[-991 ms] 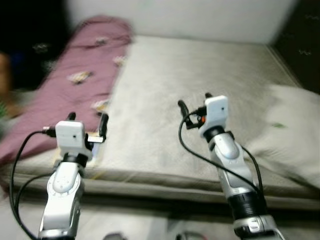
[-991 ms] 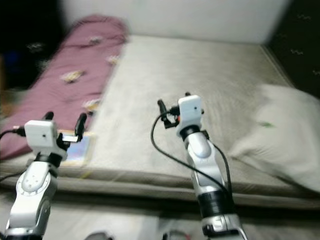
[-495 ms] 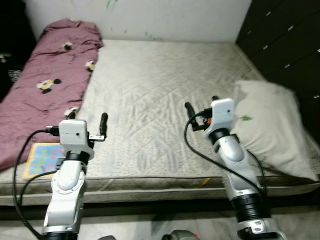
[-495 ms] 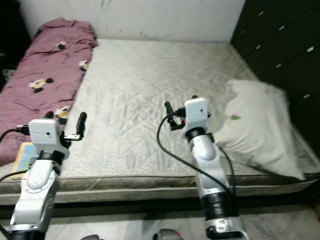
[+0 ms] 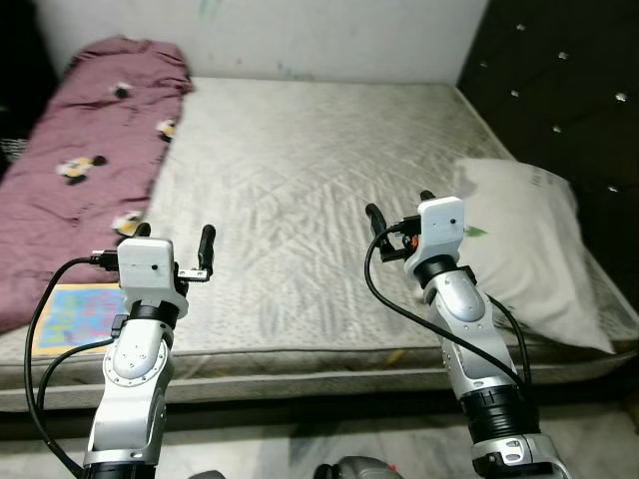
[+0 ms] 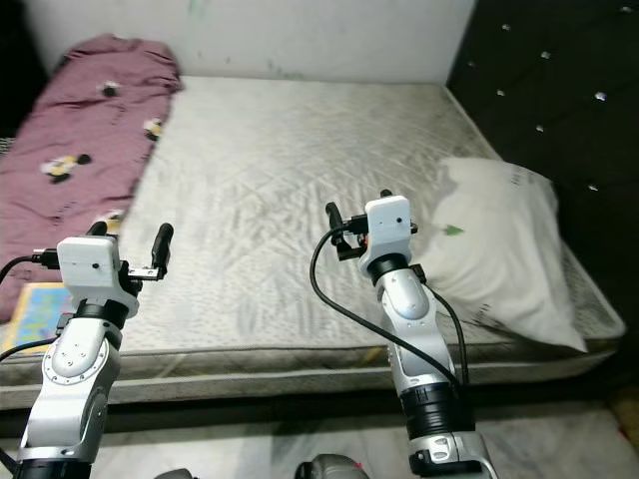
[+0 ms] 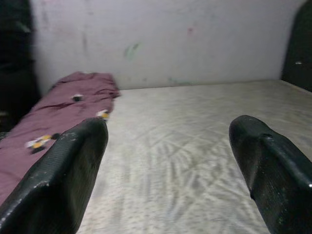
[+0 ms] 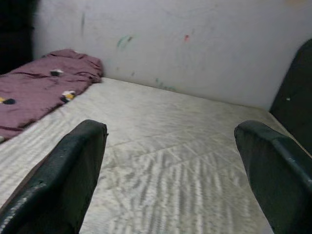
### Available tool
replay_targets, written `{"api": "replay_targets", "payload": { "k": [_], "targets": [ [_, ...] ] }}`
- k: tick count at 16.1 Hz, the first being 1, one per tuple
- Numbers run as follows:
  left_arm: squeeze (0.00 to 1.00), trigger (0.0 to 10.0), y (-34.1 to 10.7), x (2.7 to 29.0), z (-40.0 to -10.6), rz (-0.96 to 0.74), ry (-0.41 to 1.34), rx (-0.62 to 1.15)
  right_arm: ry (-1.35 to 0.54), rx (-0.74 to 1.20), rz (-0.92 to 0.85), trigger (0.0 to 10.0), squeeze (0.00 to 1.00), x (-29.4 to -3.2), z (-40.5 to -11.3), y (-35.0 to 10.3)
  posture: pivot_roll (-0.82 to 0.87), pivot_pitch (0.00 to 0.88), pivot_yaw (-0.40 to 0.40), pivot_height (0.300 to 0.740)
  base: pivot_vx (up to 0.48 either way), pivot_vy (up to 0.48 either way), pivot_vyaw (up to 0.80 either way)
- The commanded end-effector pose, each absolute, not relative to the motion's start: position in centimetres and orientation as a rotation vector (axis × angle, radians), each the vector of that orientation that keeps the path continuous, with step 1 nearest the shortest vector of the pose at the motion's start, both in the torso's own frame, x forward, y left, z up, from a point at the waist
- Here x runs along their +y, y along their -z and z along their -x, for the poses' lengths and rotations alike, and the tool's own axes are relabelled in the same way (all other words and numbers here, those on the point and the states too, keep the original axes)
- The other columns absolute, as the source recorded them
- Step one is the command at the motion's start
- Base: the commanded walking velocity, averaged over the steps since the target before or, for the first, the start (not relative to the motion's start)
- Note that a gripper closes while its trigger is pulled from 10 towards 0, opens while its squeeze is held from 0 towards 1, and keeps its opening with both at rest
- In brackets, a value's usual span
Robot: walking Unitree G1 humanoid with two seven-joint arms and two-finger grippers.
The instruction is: Clean up the room
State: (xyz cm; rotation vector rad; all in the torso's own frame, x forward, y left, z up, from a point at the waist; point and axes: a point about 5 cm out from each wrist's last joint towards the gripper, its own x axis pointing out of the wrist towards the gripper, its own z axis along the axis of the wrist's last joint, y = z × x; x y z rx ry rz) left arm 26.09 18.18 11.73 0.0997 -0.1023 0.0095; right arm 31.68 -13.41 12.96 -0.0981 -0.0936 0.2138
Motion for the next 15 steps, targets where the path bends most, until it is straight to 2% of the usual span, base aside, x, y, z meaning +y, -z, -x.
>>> {"api": "replay_targets", "payload": {
  "k": [1,9,15],
  "targets": [
    [0.0,10.0,-11.6,18.21,-26.07,-0.1,-0.007,-0.092,-0.217,-0.103,0.1,10.0,0.0,-13.32,-31.81,-13.18,-0.05,0.0,-0.045,0.74,0.0,-0.322,0.0],
    [0.0,10.0,-11.5,18.03,-26.03,-0.097,0.002,-0.093,-0.251,-0.107,0.113,10.0,0.0,-12.97,-31.75,-13.15,-0.05,0.0,-0.052,0.74,0.0,-0.312,0.0],
    [0.0,10.0,-11.86,17.6,-25.85,-0.056,0.052,-0.128,-0.256,-0.106,0.11,10.0,0.0,-13.06,-31.67,-13.04,-0.05,0.0,-0.054,0.74,0.0,0.0,0.0]
  ]
}}
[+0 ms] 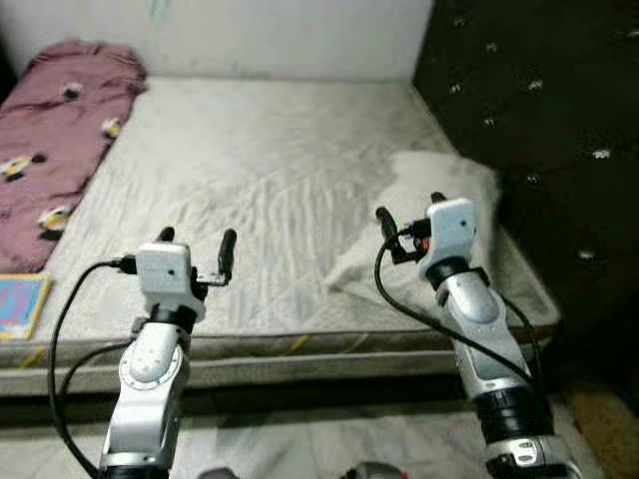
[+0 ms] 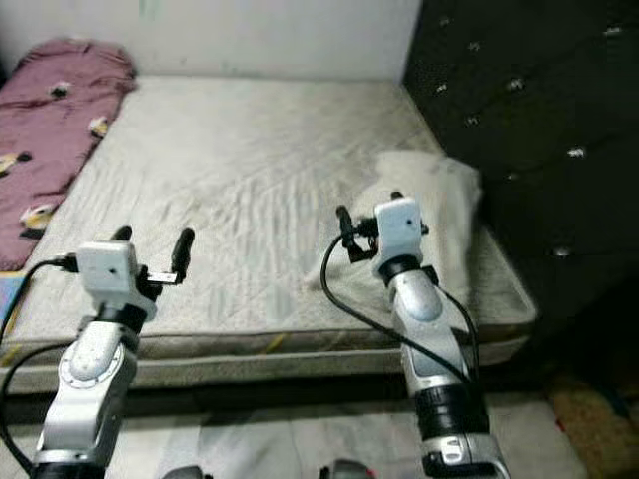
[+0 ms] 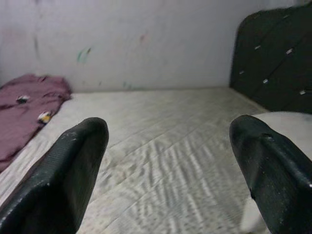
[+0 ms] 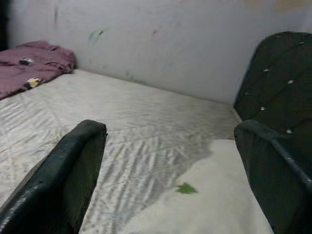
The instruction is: Clean up the room
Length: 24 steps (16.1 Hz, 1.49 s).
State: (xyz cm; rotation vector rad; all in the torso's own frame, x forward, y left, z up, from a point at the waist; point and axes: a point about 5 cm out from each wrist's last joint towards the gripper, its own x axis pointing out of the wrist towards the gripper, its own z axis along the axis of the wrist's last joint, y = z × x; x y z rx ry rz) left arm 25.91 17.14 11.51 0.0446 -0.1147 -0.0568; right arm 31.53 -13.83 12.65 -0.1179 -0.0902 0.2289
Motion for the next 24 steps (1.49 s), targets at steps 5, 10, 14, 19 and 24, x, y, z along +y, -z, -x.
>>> {"api": "replay_targets", "payload": {
  "k": [5,10,14,19,24],
  "targets": [
    [0.0,10.0,-11.98,17.57,-25.71,-0.055,0.065,-0.139,-0.248,-0.098,0.109,10.0,0.0,-13.41,-31.66,-12.9,-0.05,0.0,-0.055,0.74,0.106,0.0,0.0],
    [0.0,10.0,-12.09,17.67,-25.77,-0.058,0.071,-0.146,-0.25,-0.101,0.11,10.0,0.0,-13.35,-31.8,-13.02,-0.05,0.0,-0.055,0.74,0.341,0.0,0.0],
    [0.0,10.0,-12.07,17.63,-25.8,-0.056,0.075,-0.146,-0.247,-0.102,0.11,10.0,0.0,-13.39,-31.8,-13.03,-0.05,0.0,-0.055,0.74,0.366,0.0,0.0],
    [0.0,10.0,-12.04,17.6,-25.75,-0.055,0.08,-0.143,-0.246,-0.099,0.11,10.0,0.0,-13.41,-31.79,-12.99,-0.06,0.0,-0.053,0.74,0.381,0.0,0.0],
    [0.0,10.0,-12.12,17.79,-26.2,-0.072,0.04,-0.133,-0.246,-0.101,0.117,10.0,0.0,-13.3,-31.9,-13.03,-0.05,0.0,-0.046,0.74,0.286,0.0,0.0]
  ]
}}
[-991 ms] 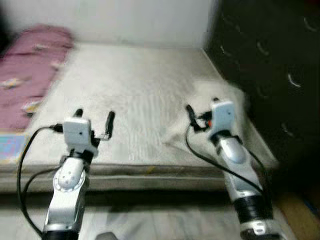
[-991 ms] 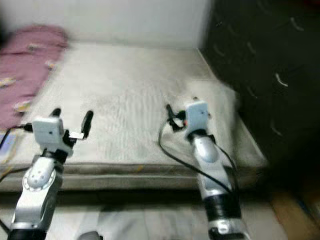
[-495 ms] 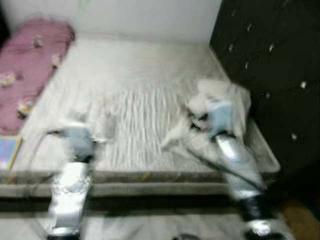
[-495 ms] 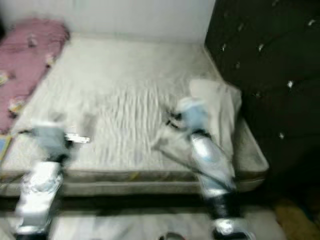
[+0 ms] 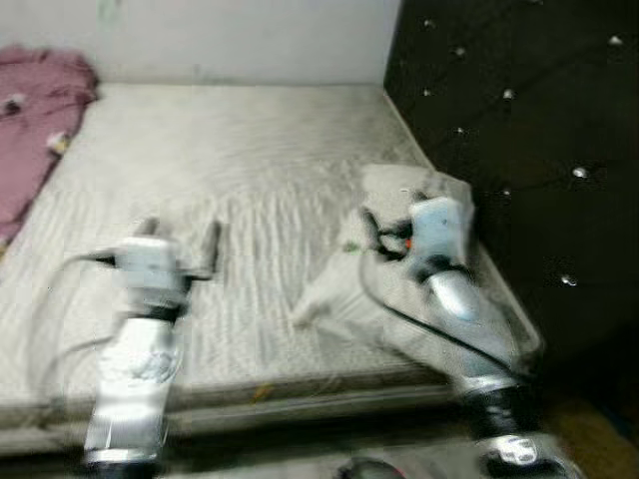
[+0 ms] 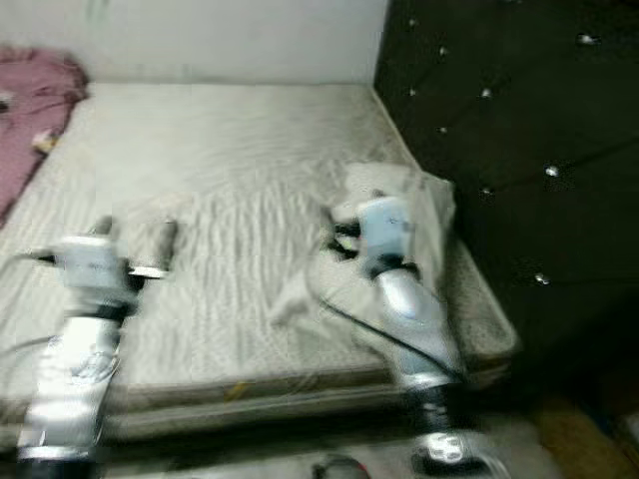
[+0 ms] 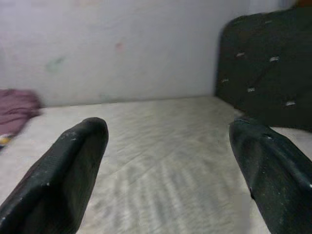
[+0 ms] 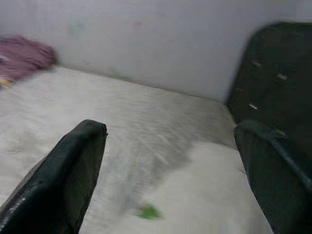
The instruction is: Clean up the room
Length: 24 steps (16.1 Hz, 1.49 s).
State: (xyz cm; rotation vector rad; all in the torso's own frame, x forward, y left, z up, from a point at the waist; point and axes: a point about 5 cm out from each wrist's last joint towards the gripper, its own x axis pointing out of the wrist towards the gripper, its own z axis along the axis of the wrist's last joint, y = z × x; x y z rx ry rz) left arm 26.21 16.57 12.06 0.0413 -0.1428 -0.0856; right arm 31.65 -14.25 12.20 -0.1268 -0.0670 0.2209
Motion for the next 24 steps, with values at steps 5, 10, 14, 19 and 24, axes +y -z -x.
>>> {"api": "replay_targets", "payload": {
  "k": [5,10,14,19,24],
  "targets": [
    [0.0,10.0,-11.8,18.4,-25.6,-0.054,-0.034,-0.099,-0.2,-0.106,0.089,10.0,0.0,-13.0,-31.6,-12.9,-0.04,0.0,-0.038,0.74,0.0,0.0,0.0],
    [0.0,10.0,-10.9,18.7,-24.6,-0.087,-0.055,-0.055,-0.179,-0.064,0.03,10.0,0.0,-11.6,-31.2,-11.6,0.0,0.0,-0.048,0.74,0.0,0.0,0.48],
    [0.0,10.0,-9.3,18.6,-23.1,-0.059,-0.083,0.0,-0.14,0.023,0.054,10.0,0.0,-12.3,-29.7,-9.2,-0.01,0.0,-0.05,0.74,0.0,0.0,0.0],
    [0.0,10.0,-9.3,18.4,-23.4,-0.072,-0.078,-0.001,-0.139,0.029,0.05,10.0,0.0,-12.3,-29.6,-9.0,0.0,0.0,-0.057,0.74,0.0,0.0,-0.16],
    [0.0,10.0,-9.5,17.9,-23.0,-0.068,-0.052,-0.003,-0.125,0.018,0.05,10.0,0.0,-12.6,-29.5,-9.6,-0.02,0.0,-0.053,0.74,0.0,-0.059,-0.48]
  ]
}}
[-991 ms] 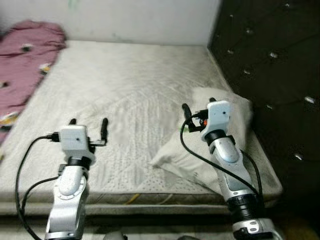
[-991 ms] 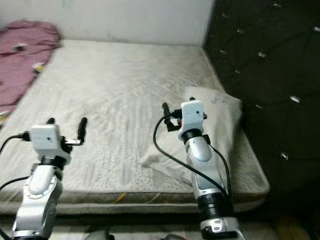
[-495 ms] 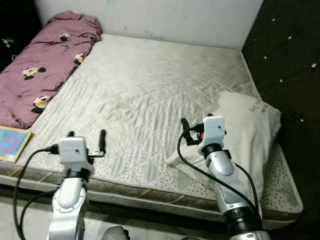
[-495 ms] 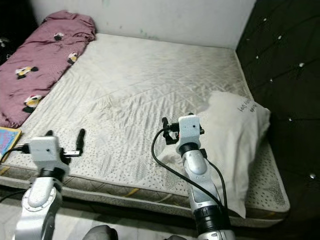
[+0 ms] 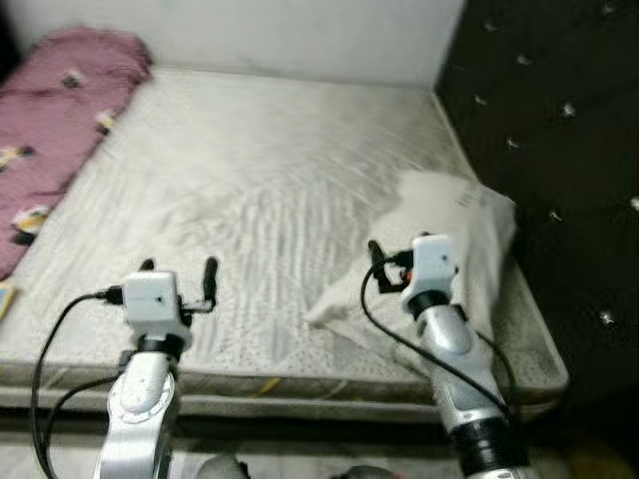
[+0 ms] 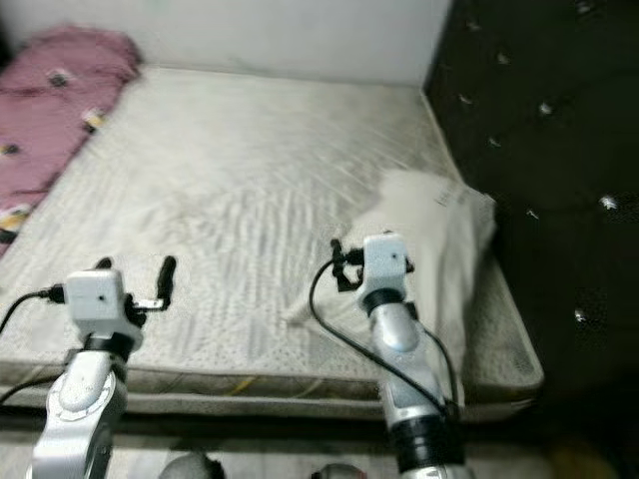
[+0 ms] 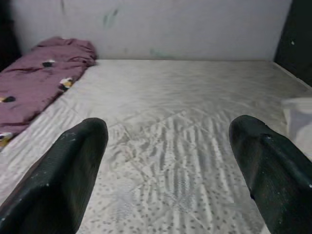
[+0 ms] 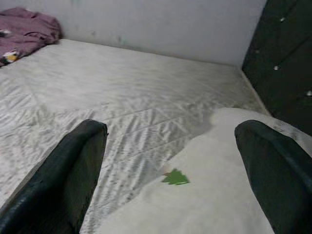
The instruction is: Clean up the room
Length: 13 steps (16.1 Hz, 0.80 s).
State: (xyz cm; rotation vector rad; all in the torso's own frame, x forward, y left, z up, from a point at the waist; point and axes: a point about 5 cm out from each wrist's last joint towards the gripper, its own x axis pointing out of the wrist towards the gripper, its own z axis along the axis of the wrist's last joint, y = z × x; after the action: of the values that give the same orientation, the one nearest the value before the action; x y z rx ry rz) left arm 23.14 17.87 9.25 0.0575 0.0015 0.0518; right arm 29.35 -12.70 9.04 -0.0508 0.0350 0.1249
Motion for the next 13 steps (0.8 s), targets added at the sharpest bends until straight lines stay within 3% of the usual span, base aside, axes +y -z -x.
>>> {"api": "replay_targets", "payload": {
  "k": [1,13],
  "targets": [
    [0.0,10.0,-9.56,17.94,-22.98,-0.062,-0.053,-0.002,-0.118,0.012,0.045,10.0,0.0,-12.76,-29.46,-9.76,-0.02,0.0,-0.058,0.74,0.0,-0.345,0.0],
    [0.0,10.0,-9.9,17.76,-22.53,-0.043,-0.045,-0.001,-0.118,0.03,0.012,10.0,0.0,-12.99,-29.24,-10.1,-0.01,0.02,-0.072,0.74,0.0,-0.413,0.0]
  ]
}}
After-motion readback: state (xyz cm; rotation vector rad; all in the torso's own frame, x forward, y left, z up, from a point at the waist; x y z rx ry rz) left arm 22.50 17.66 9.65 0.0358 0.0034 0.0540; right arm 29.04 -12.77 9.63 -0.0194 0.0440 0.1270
